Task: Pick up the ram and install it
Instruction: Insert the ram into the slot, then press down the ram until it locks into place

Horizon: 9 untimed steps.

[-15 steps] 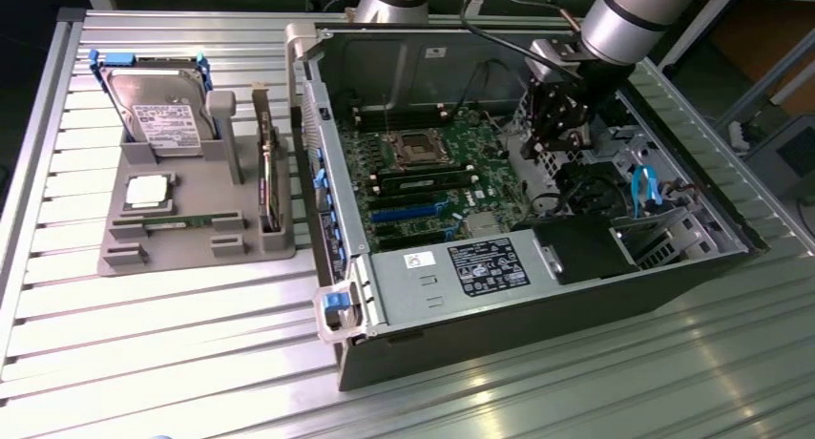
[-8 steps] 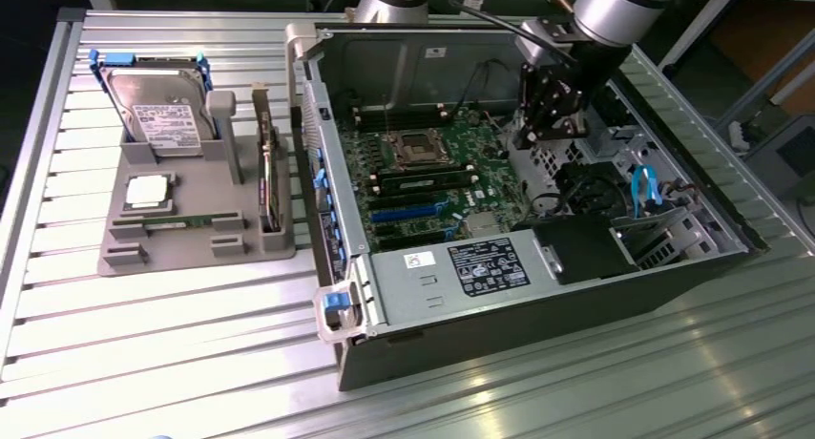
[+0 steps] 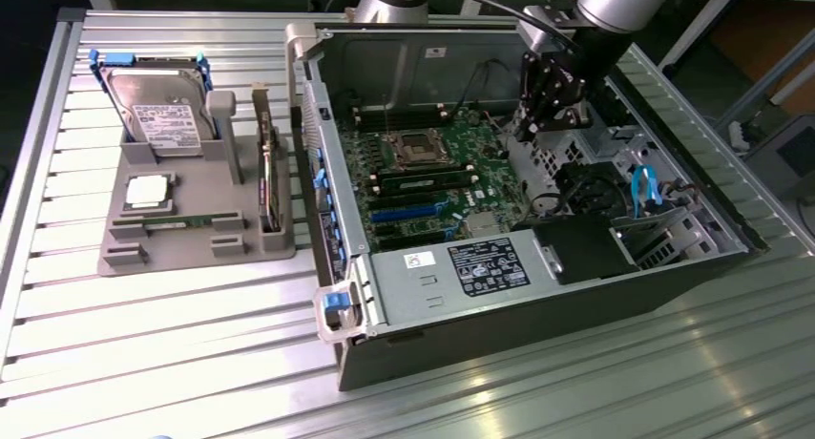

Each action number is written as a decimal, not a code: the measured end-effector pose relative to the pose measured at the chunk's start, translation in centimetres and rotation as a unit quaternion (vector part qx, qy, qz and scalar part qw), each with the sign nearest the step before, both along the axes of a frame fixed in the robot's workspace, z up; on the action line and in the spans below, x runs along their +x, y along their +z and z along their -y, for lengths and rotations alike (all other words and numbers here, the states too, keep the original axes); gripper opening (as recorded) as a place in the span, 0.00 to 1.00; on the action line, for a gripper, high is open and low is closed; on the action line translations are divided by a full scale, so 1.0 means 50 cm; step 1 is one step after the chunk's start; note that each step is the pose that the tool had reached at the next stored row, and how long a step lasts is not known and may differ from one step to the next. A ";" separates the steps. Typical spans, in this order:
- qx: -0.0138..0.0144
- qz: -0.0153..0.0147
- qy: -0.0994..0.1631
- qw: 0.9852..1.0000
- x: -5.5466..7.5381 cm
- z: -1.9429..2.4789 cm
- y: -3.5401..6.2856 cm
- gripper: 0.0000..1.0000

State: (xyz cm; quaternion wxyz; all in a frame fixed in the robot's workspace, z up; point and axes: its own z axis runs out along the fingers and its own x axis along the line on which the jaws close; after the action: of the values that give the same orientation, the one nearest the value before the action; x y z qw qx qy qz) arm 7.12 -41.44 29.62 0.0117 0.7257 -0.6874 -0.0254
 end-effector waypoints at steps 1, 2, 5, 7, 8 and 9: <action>0.000 0.000 0.000 1.000 0.000 0.0000 0.000 0.09; 0.000 0.000 0.000 1.000 0.000 0.0000 0.000 0.09; 0.000 0.000 0.000 1.000 0.000 0.0000 0.000 0.09; 0.000 0.000 0.000 1.000 0.000 0.0000 0.000 0.09; 0.000 0.000 0.000 1.000 0.000 0.0000 0.000 0.09; 0.000 0.000 0.000 1.000 -0.004 0.0000 0.000 0.09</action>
State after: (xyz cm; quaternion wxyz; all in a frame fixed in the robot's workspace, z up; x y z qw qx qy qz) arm 6.93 -41.43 29.60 0.0117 0.7257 -0.6875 -0.0254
